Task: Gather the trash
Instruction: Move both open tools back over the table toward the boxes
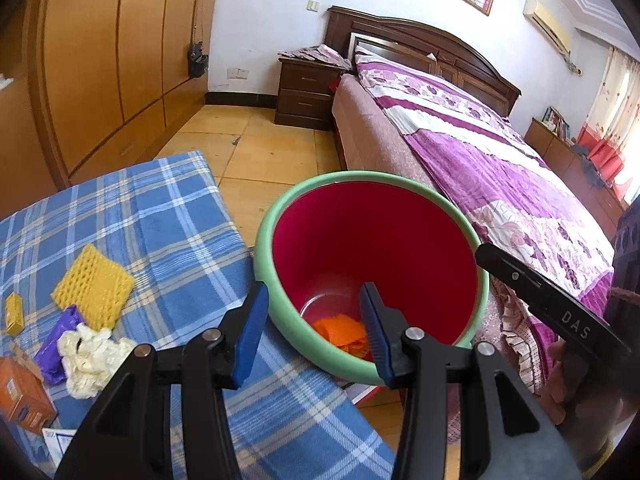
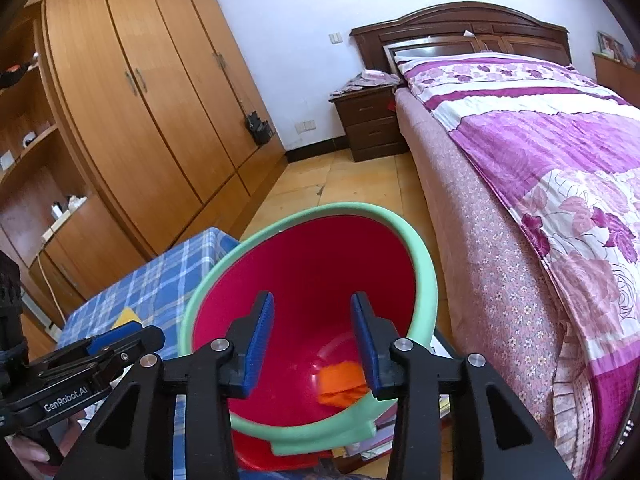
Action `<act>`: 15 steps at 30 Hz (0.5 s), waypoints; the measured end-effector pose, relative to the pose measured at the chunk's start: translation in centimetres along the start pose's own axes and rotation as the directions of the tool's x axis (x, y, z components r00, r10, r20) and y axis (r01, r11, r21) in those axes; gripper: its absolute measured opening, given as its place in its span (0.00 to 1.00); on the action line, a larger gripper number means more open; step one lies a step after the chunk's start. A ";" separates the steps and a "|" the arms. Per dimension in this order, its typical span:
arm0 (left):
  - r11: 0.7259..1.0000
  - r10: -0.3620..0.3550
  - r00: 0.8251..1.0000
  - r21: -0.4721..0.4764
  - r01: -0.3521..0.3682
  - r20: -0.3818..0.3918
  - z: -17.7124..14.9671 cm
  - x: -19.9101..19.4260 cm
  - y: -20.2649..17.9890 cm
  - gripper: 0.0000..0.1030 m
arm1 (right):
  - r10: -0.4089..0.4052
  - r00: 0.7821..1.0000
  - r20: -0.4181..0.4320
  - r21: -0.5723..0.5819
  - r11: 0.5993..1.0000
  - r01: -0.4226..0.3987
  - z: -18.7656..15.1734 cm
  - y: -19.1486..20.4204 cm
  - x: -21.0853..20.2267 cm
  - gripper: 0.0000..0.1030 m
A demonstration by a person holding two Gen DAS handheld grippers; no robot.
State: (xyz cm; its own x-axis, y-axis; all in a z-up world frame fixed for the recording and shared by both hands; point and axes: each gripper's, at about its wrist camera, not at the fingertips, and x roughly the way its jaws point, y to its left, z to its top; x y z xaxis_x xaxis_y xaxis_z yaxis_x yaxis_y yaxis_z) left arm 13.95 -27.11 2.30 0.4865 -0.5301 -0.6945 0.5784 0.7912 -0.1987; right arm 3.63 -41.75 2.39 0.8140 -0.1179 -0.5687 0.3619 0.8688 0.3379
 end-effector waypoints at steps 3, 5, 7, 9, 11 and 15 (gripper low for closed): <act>1.000 -0.004 1.000 -0.015 0.004 0.001 -0.2 -0.9 0.5 0.46 | 0.010 1.000 0.006 -0.007 1.000 -0.010 0.0 0.7 -0.7 0.45; 1.000 0.003 1.000 -0.021 -0.003 0.001 -0.5 -1.7 1.0 0.46 | 0.016 1.000 0.009 -0.013 1.000 -0.016 -0.2 1.3 -1.2 0.48; 1.000 0.013 1.000 -0.026 -0.013 0.007 -0.8 -2.5 1.4 0.46 | 0.023 1.000 0.011 -0.021 1.000 -0.023 -0.4 1.9 -1.6 0.50; 0.999 0.028 1.000 -0.034 -0.027 0.014 -1.1 -3.3 2.0 0.46 | 0.038 0.999 0.012 -0.032 0.999 -0.037 -0.6 2.7 -2.1 0.56; 0.998 0.048 0.999 -0.046 -0.047 0.021 -1.4 -4.3 2.8 0.47 | 0.052 0.999 0.011 -0.043 0.998 -0.052 -0.9 3.6 -2.5 0.58; 0.993 0.088 0.995 -0.077 -0.085 0.036 -2.2 -6.0 4.4 0.52 | 0.074 0.997 0.005 -0.064 0.995 -0.073 -1.5 5.2 -3.1 0.62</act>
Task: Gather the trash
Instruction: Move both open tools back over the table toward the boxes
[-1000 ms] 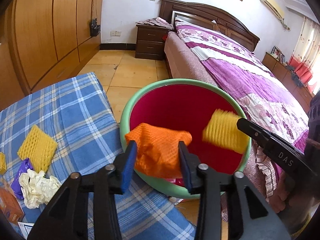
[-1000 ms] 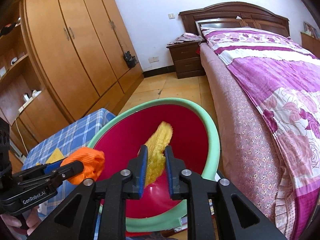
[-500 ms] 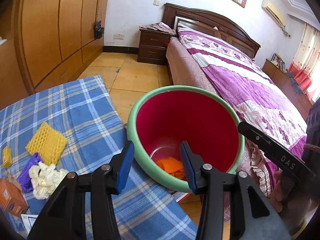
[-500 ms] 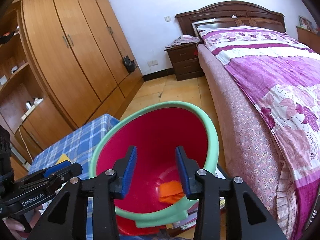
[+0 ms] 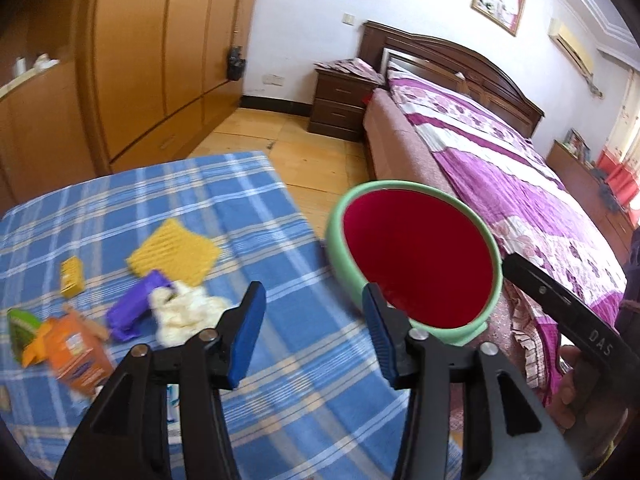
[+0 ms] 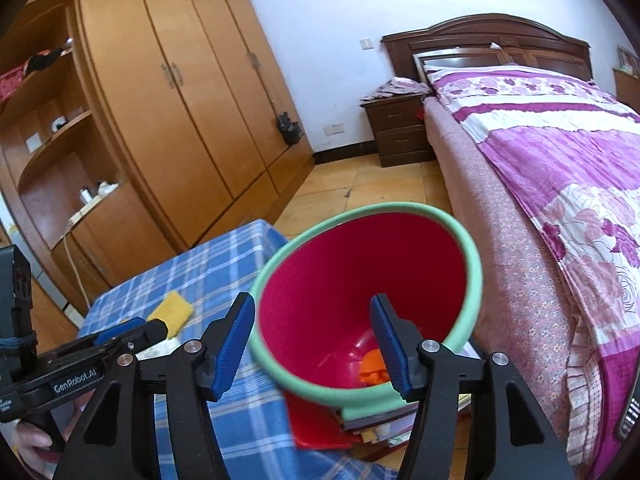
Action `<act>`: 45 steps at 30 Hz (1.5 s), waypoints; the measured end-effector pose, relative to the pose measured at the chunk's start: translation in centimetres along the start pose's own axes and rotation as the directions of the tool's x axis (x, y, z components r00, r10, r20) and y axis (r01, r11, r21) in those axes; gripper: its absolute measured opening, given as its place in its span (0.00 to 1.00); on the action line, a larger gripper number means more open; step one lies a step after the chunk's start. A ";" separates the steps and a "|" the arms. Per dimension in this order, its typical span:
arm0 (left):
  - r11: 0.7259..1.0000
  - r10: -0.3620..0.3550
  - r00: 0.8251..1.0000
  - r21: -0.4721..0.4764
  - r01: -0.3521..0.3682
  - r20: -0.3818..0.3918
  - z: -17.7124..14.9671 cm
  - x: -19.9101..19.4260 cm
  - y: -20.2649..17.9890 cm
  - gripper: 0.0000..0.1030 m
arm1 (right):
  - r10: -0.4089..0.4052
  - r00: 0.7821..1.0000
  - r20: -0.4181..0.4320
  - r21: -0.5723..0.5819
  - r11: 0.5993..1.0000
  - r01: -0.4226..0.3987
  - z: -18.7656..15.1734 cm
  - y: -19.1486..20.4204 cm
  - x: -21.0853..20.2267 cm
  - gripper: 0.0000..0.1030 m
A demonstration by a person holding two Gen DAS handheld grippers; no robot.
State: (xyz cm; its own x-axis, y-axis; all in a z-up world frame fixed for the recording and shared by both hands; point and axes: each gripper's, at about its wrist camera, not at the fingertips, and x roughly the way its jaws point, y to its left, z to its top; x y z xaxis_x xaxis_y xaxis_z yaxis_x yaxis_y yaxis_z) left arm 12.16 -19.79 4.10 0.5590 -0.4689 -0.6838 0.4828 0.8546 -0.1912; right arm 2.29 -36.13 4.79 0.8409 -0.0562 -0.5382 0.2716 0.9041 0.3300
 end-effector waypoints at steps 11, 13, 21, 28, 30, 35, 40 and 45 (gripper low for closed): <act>0.983 0.150 0.988 -0.113 -0.144 0.043 -2.0 -4.1 7.1 0.53 | 0.060 0.997 -0.046 -0.031 0.998 -0.061 -2.0 3.9 0.2 0.66; 0.976 0.178 0.983 -0.136 -0.170 0.048 -2.5 -4.7 8.6 0.53 | 0.066 0.996 -0.055 -0.032 0.997 -0.068 -2.3 4.5 0.4 0.72; 0.946 0.258 0.966 -0.214 -0.245 0.033 -4.0 -5.3 12.7 0.55 | 0.083 0.993 -0.086 -0.043 0.995 -0.087 -3.6 6.9 1.0 0.73; 0.929 0.299 0.954 -0.226 -0.292 -0.005 -4.9 -3.6 14.3 0.55 | 0.089 0.989 -0.122 -0.057 0.994 -0.096 -4.6 8.2 2.0 0.73; 0.927 0.306 0.952 -0.226 -0.301 -0.013 -4.9 -3.1 14.4 0.55 | 0.091 0.987 -0.131 -0.060 0.993 -0.099 -4.9 8.5 2.2 0.73; 0.919 0.315 0.948 -0.238 -0.316 -0.044 -5.2 -1.6 14.8 0.55 | 0.091 0.985 -0.149 -0.063 0.993 -0.101 -5.3 8.6 2.6 0.73; 0.913 0.323 0.945 -0.248 -0.325 -0.051 -5.3 -0.9 15.1 0.55 | 0.091 0.982 -0.164 -0.048 0.994 -0.100 -5.6 8.3 3.2 0.73; 0.912 0.337 0.941 -0.235 -0.336 -0.037 -5.5 -1.0 15.1 0.45 | 0.095 0.979 -0.181 -0.046 0.993 -0.105 -5.9 8.3 3.6 0.73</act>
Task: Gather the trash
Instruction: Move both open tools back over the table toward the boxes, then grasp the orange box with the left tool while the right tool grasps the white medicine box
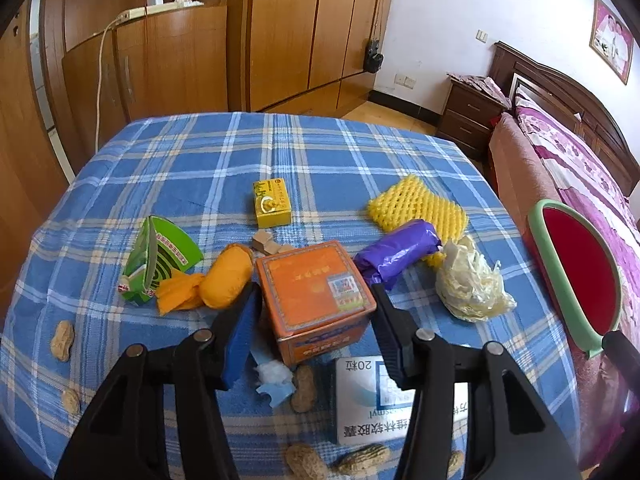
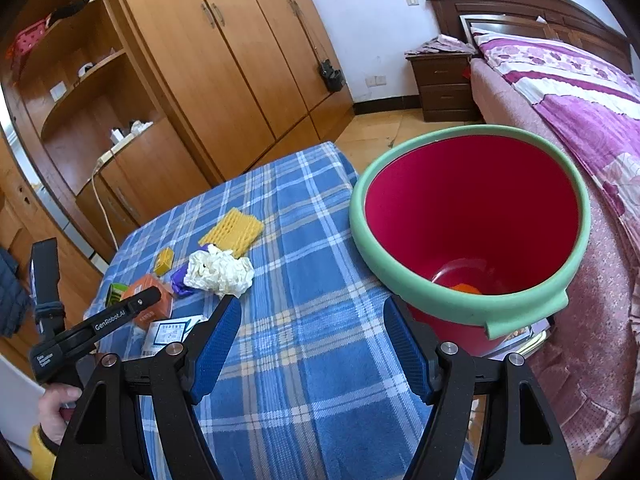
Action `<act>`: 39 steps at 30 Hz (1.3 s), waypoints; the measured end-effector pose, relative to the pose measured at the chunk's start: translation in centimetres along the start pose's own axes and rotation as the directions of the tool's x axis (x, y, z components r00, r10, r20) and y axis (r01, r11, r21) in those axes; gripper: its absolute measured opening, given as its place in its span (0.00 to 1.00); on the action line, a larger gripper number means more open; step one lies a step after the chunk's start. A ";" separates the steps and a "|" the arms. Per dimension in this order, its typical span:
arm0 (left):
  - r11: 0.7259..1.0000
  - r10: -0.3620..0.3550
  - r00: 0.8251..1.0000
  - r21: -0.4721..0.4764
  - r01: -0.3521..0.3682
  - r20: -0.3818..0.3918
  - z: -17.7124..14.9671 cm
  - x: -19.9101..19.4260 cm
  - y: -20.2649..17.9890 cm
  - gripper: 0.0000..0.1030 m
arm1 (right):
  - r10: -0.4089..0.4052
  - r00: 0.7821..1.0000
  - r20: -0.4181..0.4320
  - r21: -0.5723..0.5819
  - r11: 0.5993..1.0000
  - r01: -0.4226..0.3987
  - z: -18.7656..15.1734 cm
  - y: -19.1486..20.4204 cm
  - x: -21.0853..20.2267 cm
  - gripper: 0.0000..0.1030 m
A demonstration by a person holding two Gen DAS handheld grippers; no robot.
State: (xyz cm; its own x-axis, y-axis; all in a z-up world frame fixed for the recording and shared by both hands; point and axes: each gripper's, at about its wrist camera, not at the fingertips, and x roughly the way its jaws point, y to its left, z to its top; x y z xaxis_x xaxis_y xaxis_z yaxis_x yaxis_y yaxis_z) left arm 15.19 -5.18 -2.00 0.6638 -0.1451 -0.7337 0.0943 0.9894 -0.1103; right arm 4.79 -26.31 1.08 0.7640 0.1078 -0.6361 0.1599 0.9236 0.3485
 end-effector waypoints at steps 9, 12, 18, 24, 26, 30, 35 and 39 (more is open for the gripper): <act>0.999 -0.043 0.997 -0.014 0.044 0.071 0.3 -3.2 1.1 0.44 | 0.025 0.999 -0.024 -0.033 0.999 -0.026 -0.4 2.0 0.5 0.73; 0.999 -0.030 0.995 -0.030 0.033 0.100 0.3 -4.8 2.1 0.44 | 0.046 0.998 -0.039 -0.047 0.998 -0.048 -0.6 3.1 0.8 0.73; 0.998 0.009 0.994 -0.068 -0.001 0.107 -0.5 -6.3 4.5 0.44 | 0.079 0.994 -0.077 -0.093 0.992 -0.086 -1.3 6.1 1.8 0.73; 0.992 0.038 0.994 -0.121 -0.026 0.099 -1.8 -6.8 7.2 0.44 | 0.113 0.983 -0.148 -0.129 0.983 -0.132 -2.5 9.1 3.8 0.78; 0.990 0.045 0.994 -0.134 -0.032 0.098 -2.2 -7.0 8.0 0.44 | 0.119 0.977 -0.176 -0.134 0.980 -0.143 -3.0 9.9 4.6 0.78; 0.987 0.054 0.994 -0.155 -0.039 0.093 -2.8 -7.0 9.0 0.44 | 0.106 0.971 -0.213 -0.159 0.977 -0.141 -3.7 11.6 6.0 0.78; 0.983 0.055 0.995 -0.179 -0.040 0.081 -3.5 -6.8 10.1 0.44 | 0.062 0.970 -0.233 -0.216 0.970 -0.114 -4.3 13.8 7.6 0.78; 0.982 0.052 0.996 -0.186 -0.037 0.078 -3.7 -6.7 10.5 0.44 | 0.017 0.973 -0.231 -0.276 0.957 -0.083 -4.7 15.2 8.7 0.79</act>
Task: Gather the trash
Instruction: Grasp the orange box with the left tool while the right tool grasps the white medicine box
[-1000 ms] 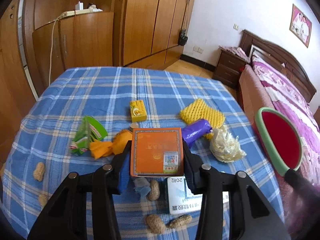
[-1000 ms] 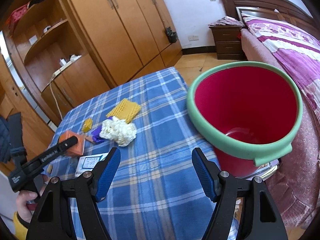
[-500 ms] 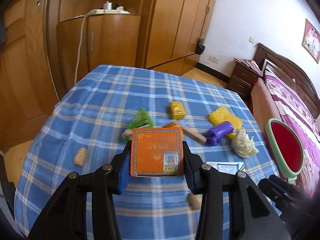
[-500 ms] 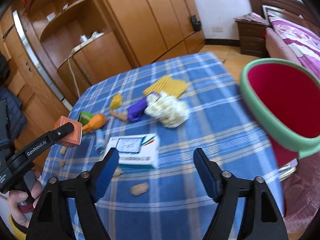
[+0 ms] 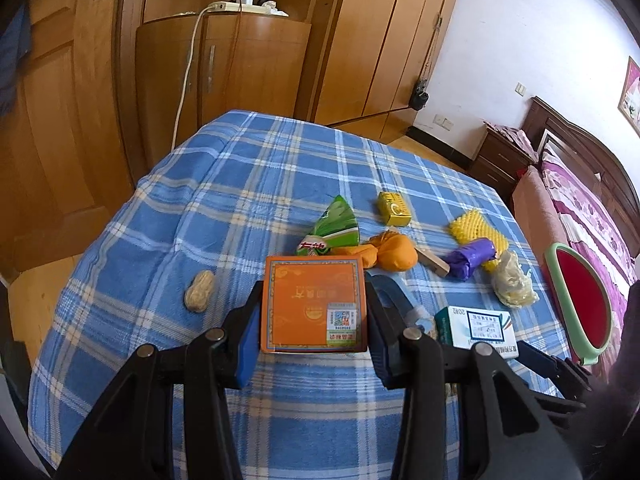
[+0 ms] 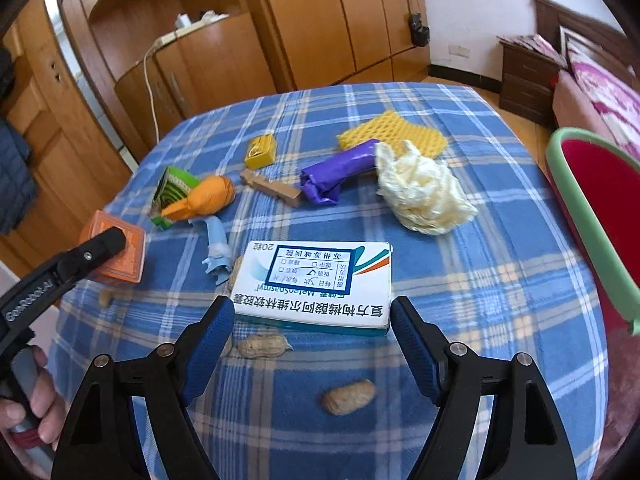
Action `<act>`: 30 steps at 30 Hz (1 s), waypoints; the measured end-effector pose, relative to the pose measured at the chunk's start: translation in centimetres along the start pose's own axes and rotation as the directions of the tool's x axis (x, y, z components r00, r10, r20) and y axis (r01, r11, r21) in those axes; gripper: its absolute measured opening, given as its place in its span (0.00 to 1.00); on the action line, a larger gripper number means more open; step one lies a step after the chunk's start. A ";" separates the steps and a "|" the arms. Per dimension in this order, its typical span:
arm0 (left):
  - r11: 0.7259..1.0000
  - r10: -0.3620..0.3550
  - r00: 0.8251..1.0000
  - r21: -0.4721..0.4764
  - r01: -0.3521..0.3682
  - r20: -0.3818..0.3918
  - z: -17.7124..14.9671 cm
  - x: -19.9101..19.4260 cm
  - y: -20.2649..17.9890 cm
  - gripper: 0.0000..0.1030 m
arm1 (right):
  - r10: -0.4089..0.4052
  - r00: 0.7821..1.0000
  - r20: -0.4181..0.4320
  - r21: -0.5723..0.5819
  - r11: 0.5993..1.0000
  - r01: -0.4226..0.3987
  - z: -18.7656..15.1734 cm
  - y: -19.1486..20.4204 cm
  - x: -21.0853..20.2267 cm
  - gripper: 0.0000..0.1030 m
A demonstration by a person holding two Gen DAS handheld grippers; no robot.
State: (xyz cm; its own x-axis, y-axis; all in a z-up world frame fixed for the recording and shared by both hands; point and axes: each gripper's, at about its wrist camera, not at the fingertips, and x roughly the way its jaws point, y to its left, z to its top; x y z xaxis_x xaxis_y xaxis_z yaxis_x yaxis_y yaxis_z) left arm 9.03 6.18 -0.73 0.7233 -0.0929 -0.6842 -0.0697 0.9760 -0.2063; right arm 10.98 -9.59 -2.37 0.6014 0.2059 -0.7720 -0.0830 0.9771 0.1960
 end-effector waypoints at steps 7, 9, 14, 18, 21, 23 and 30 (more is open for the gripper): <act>1.000 -0.008 1.000 -0.003 0.008 -0.007 -0.2 0.3 0.2 0.44 | -0.022 0.999 -0.025 -0.031 0.999 0.021 0.2 1.0 1.5 0.81; 1.000 -0.009 1.000 -0.004 0.009 -0.008 -0.2 0.3 0.2 0.44 | -0.044 0.999 -0.030 -0.052 0.998 0.043 0.4 1.5 1.9 0.82; 1.000 -0.008 1.000 -0.008 0.008 -0.007 -0.2 0.4 0.4 0.44 | -0.074 0.997 -0.027 -0.081 0.994 0.072 0.9 2.5 2.8 0.82; 1.000 -0.009 1.000 -0.011 0.008 -0.008 -0.3 0.3 0.6 0.44 | -0.091 0.995 -0.032 -0.104 0.991 0.087 1.3 3.2 3.3 0.82; 1.000 -0.008 1.000 -0.012 0.008 -0.007 -0.3 0.3 0.8 0.44 | -0.102 0.994 -0.027 -0.122 0.988 0.098 1.3 3.2 3.5 0.77; 1.000 -0.007 1.000 -0.014 0.007 -0.007 -0.4 0.3 0.9 0.44 | -0.118 0.993 -0.015 -0.116 0.987 0.116 1.3 3.0 3.3 0.63; 1.000 -0.005 1.000 -0.021 0.005 -0.007 -0.3 0.1 1.2 0.44 | -0.161 0.987 0.001 -0.037 0.986 0.161 1.7 0.3 2.5 0.38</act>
State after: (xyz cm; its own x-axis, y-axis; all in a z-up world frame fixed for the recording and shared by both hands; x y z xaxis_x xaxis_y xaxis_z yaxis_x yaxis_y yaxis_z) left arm 8.83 7.26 -1.31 0.7191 -0.0995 -0.6878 -0.0801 0.9712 -0.2243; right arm 13.79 -8.91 -3.23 0.6075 0.0455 -0.7930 -0.0139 0.9988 0.0466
